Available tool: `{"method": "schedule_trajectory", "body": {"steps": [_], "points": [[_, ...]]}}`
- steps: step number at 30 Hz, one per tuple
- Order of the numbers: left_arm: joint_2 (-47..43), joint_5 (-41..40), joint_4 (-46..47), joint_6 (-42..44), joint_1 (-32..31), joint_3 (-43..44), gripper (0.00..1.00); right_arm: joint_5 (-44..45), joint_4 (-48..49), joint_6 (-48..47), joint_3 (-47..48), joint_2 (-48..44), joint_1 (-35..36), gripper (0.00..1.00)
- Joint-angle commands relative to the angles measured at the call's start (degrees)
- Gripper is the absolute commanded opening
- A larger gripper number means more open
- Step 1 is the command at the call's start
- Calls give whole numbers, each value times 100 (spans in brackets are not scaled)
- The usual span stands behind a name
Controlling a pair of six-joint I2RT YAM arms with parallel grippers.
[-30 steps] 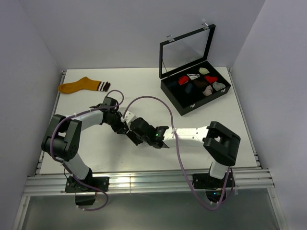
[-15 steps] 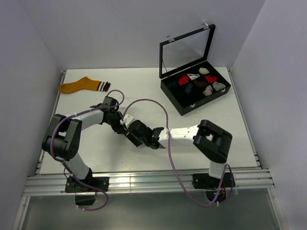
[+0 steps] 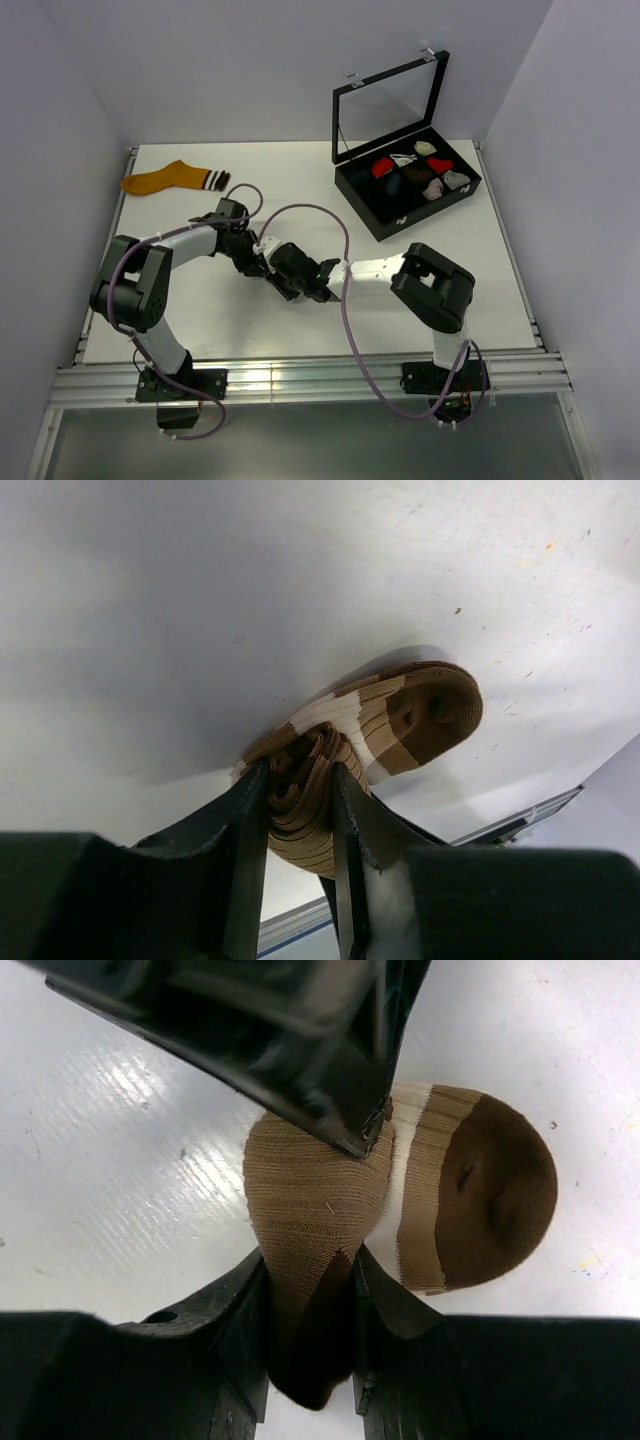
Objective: Roll the socks
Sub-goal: Roll the sock at the center of the board.
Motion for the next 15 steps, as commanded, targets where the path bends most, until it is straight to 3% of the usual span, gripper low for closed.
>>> {"method": "schedule_trajectory", "body": {"steps": [1,5,8,12,15], "points": [[283,-324,103,432,-195,325,3,-1021,-199,382,-133,-225,-354,10],[328,-298,339,380,-503,555,5,-2041,-524,919,-248,-331,-724,3],[153,-481,393,274,-469,546,14,-2507,-656,1243,-178,-234,-918,0],[-146,-711,340,91,-275,511,39,-3315,-569,1692,-151,11,-1182,0],[-471,-807,375,-129,-64,327,51,-3824,-341,2088,-231,117,-1436,0]]}}
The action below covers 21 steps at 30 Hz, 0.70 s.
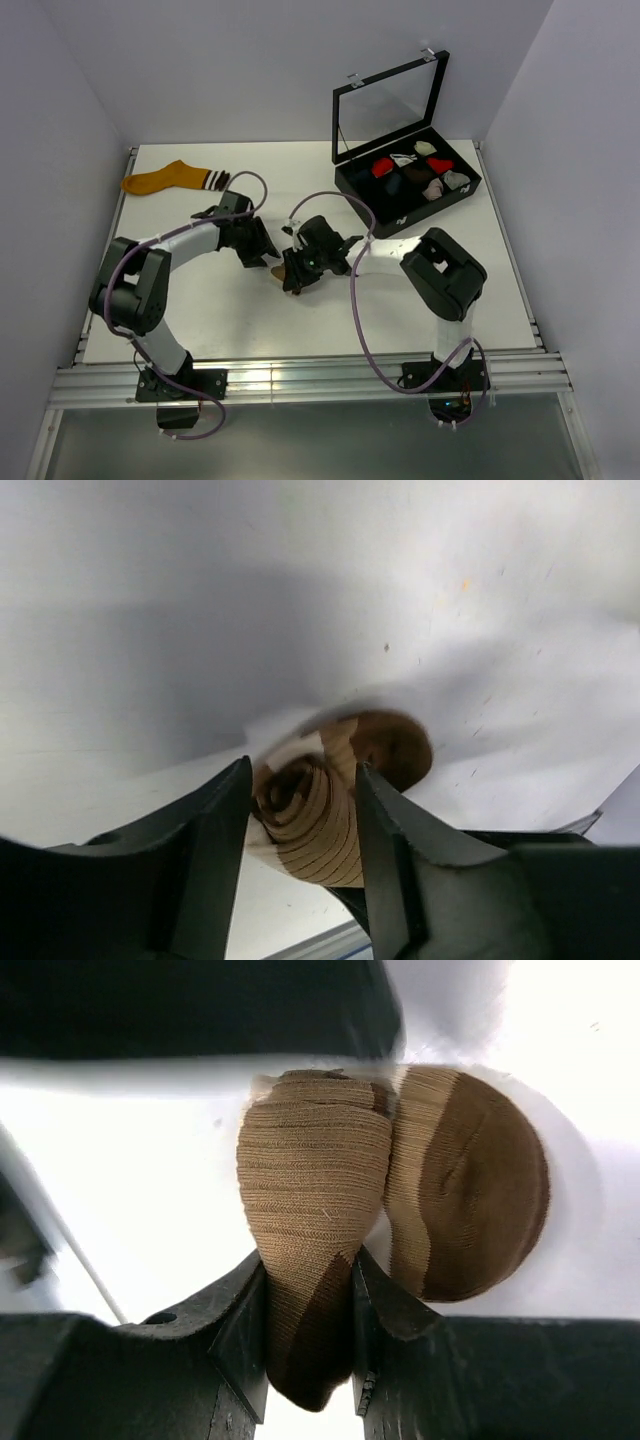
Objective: Roll the socks
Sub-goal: Roll the sock at the center of the board.
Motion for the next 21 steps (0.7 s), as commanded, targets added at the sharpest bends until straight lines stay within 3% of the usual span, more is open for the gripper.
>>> {"method": "schedule_trajectory", "body": {"steps": [1,10,21], "points": [[-585,-353,231,-270,309,-120,53,-1202,-65,687,-84,281,-219,0],[-1508,-28,793,-850,363,-1086,59,-1852,-3,1276,170,589,-598,0],[-1088,333,1479,-1219,144,-1623,58,-1985,-3,1329,338,976,-651,3]]}}
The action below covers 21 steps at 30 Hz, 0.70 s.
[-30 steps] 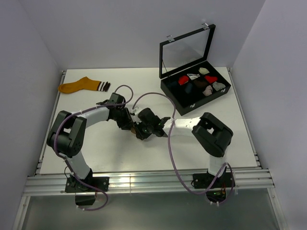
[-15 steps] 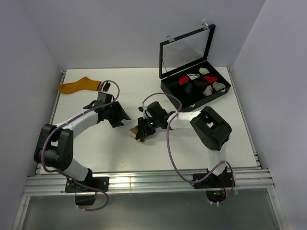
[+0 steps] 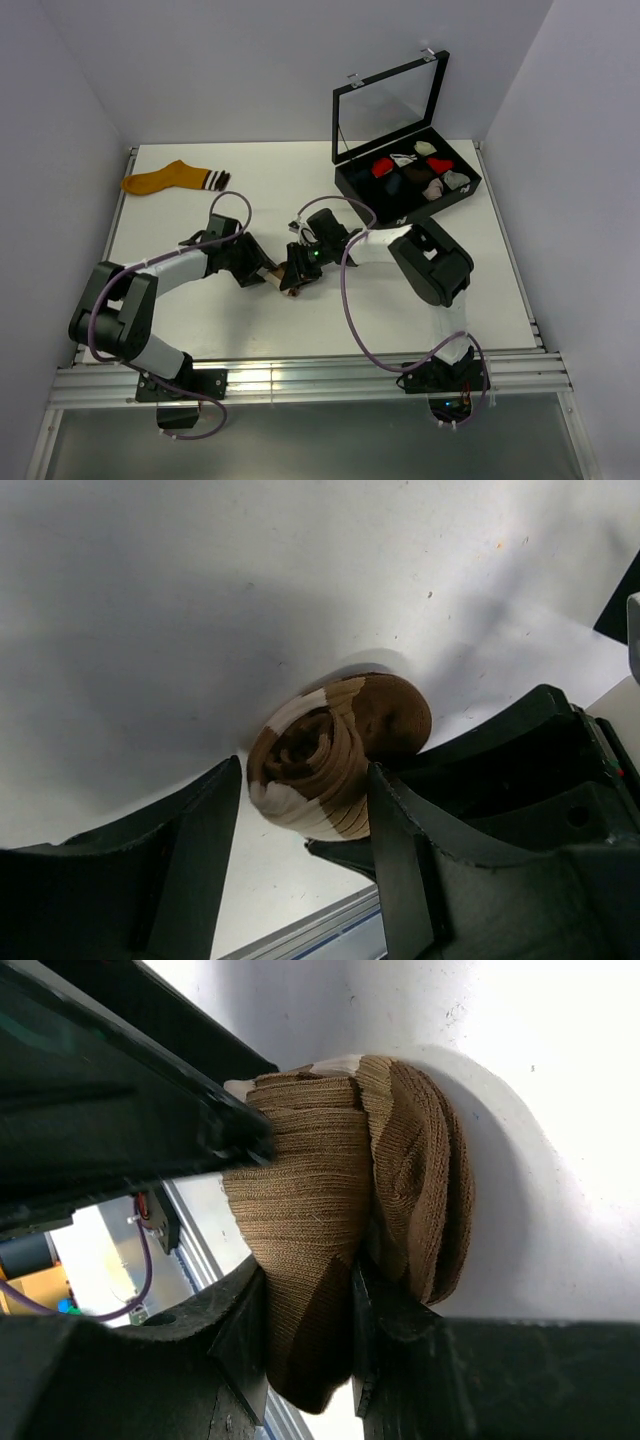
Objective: Roll the socks
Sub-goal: Roll the sock at the center of the board.
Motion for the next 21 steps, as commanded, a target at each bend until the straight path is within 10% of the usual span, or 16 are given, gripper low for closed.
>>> {"method": "schedule_trajectory", "body": {"steps": [1,12,21], "points": [[158,160,430,-159,-110,1,58,144,-261,25,69,241,-6,4],[826,187,448,-142,-181,-43,36,433,-261,-203,17,-206,-6,41],[1125,230,-123,289,-181,501,28,2874,-595,-1134,-387,-1735,310,57]]}}
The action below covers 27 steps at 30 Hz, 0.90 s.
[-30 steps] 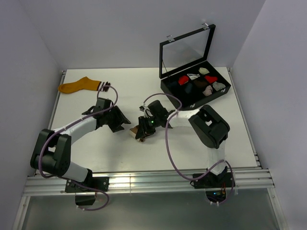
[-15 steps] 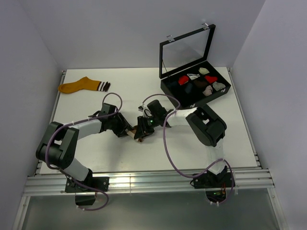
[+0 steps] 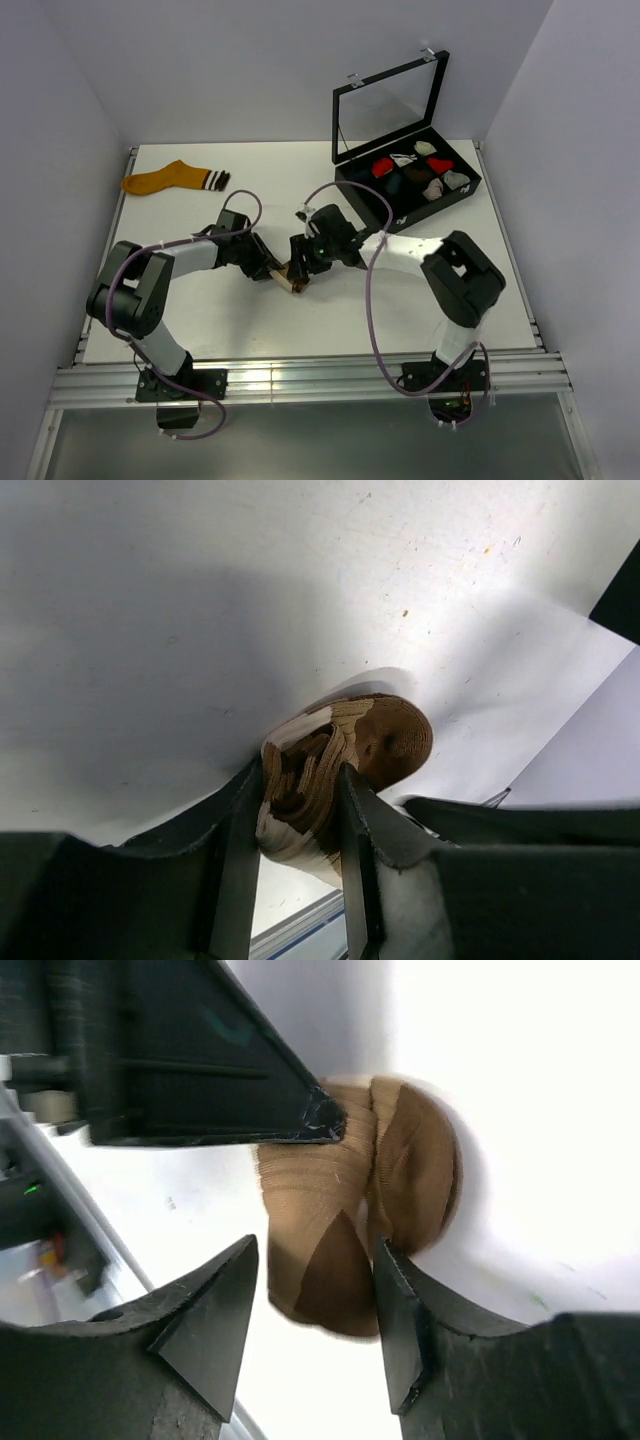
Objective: Roll the socks
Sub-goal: Roll the sock at the center of the board.
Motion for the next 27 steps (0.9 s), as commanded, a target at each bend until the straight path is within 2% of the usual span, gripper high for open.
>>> {"method": "schedule_trajectory", "body": {"steps": [1,6,10,15,27], "points": [[256,-246,-554,411,-50,219,28,1610,-81,-606,-152,-891,238,58],[405,-299,-949,534,-67,466,27,3648,138,-1334,-380,-1464,1063,60],[502,-334,-1143,578,-76,633,28,4397,200,-1653,-267,-1317,1714,63],[555,-360,-1292,605,-102,739,27,4839,200,-1846,-30,-806,2233,64],[625,-448,-1486,701,-190,897,27,5489,156,-2136,243,170,2410,65]]}}
